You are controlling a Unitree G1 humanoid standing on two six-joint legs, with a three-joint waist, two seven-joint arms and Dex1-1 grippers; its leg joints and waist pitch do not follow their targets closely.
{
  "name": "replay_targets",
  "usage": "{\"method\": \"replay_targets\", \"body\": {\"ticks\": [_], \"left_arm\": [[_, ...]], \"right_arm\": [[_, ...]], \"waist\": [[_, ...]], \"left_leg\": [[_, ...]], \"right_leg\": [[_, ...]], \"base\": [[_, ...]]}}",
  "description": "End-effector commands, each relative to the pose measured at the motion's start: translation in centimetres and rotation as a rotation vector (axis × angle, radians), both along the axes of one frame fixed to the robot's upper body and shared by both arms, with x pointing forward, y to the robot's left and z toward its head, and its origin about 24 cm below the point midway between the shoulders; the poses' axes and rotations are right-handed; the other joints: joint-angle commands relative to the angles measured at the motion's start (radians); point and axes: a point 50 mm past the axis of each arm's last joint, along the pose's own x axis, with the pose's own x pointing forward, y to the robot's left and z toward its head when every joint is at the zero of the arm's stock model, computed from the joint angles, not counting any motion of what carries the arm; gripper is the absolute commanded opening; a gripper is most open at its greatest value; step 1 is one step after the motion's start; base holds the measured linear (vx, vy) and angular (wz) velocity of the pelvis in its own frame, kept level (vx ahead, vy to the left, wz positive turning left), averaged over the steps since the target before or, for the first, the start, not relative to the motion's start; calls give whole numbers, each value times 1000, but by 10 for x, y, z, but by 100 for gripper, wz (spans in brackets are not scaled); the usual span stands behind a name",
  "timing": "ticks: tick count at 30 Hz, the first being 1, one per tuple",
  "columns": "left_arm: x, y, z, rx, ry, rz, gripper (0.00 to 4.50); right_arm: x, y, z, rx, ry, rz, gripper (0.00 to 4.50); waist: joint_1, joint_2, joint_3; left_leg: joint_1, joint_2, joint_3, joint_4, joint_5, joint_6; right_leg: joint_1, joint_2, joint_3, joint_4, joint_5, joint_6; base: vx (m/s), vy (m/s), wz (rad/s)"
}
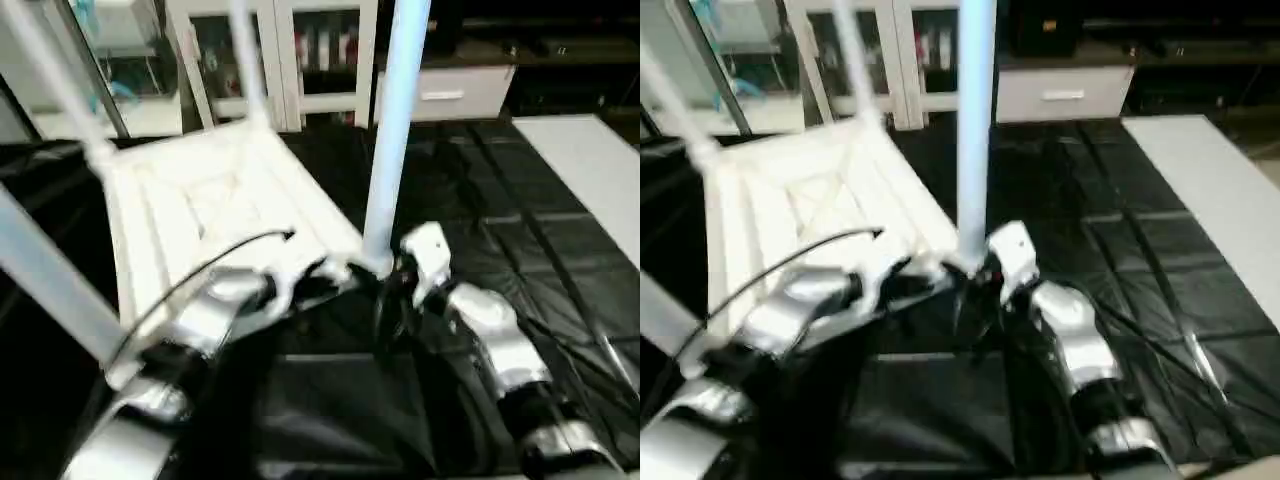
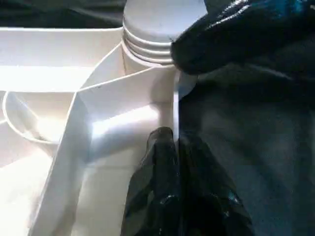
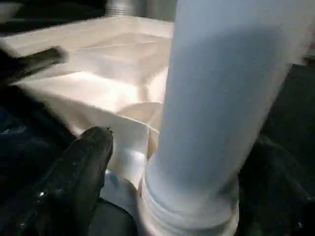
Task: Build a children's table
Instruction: Rotate leg to tighten
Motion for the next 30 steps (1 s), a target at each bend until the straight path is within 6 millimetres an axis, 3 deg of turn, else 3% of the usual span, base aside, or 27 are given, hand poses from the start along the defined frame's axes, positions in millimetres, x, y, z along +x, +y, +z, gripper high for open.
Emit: {"method": "replay_targets", "body": {"ticks": [1,5,6,13,19,30], "left_arm": [[-13,-3,5,-57,49,-160,0],[-22,8,8,-55,105,-240,0],[-24,10,9,-58,118,-255,0],[-27,11,11,-67,131,-276,0],[-28,10,12,-66,132,-274,0],[-30,9,10,-59,144,-280,0]], "right_arm": [[-8,-2,5,5,23,115,398],[-21,-8,3,-25,76,227,398],[-24,-9,2,-35,93,253,398],[-35,-6,-3,-37,149,328,398],[-35,-7,-3,-11,175,318,398],[-38,-6,-4,14,204,333,305]], "waist": [[6,-18,-59],[14,-11,-59],[17,-13,-60],[26,-17,-56],[24,-14,-58],[26,-14,-60]], "left_leg": [[9,62,-29,-80,-202,96],[12,64,-24,-80,-184,92],[12,64,-24,-79,-173,89],[11,62,-24,-80,-196,68],[12,61,-25,-80,-187,59],[11,60,-24,-75,-160,70]], "right_leg": [[48,-64,45,-69,-270,-225],[42,-56,45,-58,-188,-254],[44,-58,45,-57,-168,-261],[47,-64,48,-64,-220,-249],[47,-62,47,-62,-195,-250],[50,-61,46,-57,-162,-260]], "base": [[0,0,0],[0,0,0],[0,0,0],[0,0,0],[0,0,0],[0,0,0]]}}
